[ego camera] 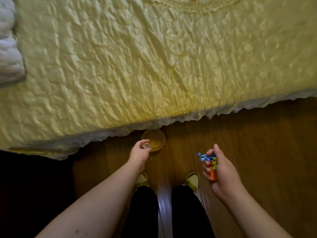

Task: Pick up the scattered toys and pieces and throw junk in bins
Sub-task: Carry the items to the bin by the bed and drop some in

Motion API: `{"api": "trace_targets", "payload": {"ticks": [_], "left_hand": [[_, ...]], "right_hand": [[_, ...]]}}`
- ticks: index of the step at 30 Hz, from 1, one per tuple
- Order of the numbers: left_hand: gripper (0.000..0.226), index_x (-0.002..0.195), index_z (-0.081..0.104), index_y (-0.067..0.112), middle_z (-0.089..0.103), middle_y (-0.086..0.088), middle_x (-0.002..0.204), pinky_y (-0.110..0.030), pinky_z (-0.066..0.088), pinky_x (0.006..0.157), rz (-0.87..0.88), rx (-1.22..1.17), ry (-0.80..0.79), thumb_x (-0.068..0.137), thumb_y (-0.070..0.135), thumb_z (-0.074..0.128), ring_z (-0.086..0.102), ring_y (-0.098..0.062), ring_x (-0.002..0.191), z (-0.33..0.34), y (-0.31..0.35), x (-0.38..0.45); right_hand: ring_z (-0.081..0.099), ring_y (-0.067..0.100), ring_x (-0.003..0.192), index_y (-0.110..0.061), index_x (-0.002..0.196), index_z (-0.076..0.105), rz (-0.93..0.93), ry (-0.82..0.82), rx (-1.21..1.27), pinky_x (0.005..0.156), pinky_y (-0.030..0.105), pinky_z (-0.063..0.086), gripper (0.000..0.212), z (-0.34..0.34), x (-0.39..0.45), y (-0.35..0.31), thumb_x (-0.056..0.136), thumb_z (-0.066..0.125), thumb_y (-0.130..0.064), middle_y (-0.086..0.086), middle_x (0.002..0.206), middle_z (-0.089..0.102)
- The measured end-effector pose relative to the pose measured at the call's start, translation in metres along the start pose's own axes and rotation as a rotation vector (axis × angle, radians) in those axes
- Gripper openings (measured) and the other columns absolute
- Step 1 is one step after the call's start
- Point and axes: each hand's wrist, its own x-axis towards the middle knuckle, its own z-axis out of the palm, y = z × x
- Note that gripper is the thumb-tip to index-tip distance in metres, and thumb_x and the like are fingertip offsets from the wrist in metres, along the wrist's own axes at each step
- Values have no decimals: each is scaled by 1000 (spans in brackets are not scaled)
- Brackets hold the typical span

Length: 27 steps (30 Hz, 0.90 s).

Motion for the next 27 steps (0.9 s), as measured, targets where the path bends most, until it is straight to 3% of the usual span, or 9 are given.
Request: {"api": "trace_targets", "payload": {"ticks": [4, 9, 11, 14, 19, 22, 27], "left_hand": [[35, 119, 59, 28, 55, -4, 122, -42, 53, 92, -67, -77, 12, 89, 9, 61, 57, -24, 108, 17, -25, 49], [35, 125, 55, 29, 62, -7, 122, -43, 52, 92, -153, -180, 81, 92, 19, 60, 62, -23, 102, 30, -50, 106], [47, 134, 48, 31, 60, -6, 125, -44, 53, 92, -176, -202, 70, 91, 18, 62, 62, -24, 105, 32, -52, 114], [52, 137, 45, 28, 56, -8, 123, -38, 54, 90, -177, -208, 74, 91, 11, 60, 60, -27, 108, 32, -43, 112], [37, 132, 50, 17, 59, -12, 122, -33, 55, 82, -228, -248, 68, 95, 21, 55, 61, -23, 99, 25, -36, 101], [33, 129, 50, 18, 59, -7, 105, -38, 51, 94, -209, -251, 105, 97, 26, 51, 58, -21, 94, 21, -31, 90], [38, 136, 47, 20, 53, -8, 126, -40, 54, 91, -135, -203, 148, 98, 23, 48, 56, -23, 108, 8, -31, 52]], "right_hand": [[40, 9, 44, -15, 79, 57, 54, 24, -20, 38, 18, 32, 37, -12, 31, 20, 94, 47, -47, -1, 56, 48], [37, 8, 38, -16, 76, 55, 72, 74, 46, 34, 17, 28, 37, -36, 60, 37, 95, 46, -47, 0, 54, 43], [37, 8, 40, -16, 77, 54, 78, 98, 38, 34, 19, 28, 36, -47, 60, 39, 95, 46, -46, -2, 53, 44], [37, 8, 38, -15, 78, 53, 69, 112, 73, 35, 19, 27, 35, -62, 59, 41, 96, 45, -45, -2, 49, 45], [36, 8, 37, -15, 77, 52, 48, 112, 130, 33, 17, 26, 35, -68, 51, 43, 96, 46, -43, -1, 49, 43], [36, 7, 38, -14, 77, 52, 30, 92, 124, 34, 17, 26, 34, -64, 43, 42, 97, 45, -41, 0, 51, 42], [38, 7, 40, -16, 78, 53, 8, 64, 170, 35, 19, 27, 33, -61, 20, 32, 97, 46, -42, -1, 53, 44]]}}
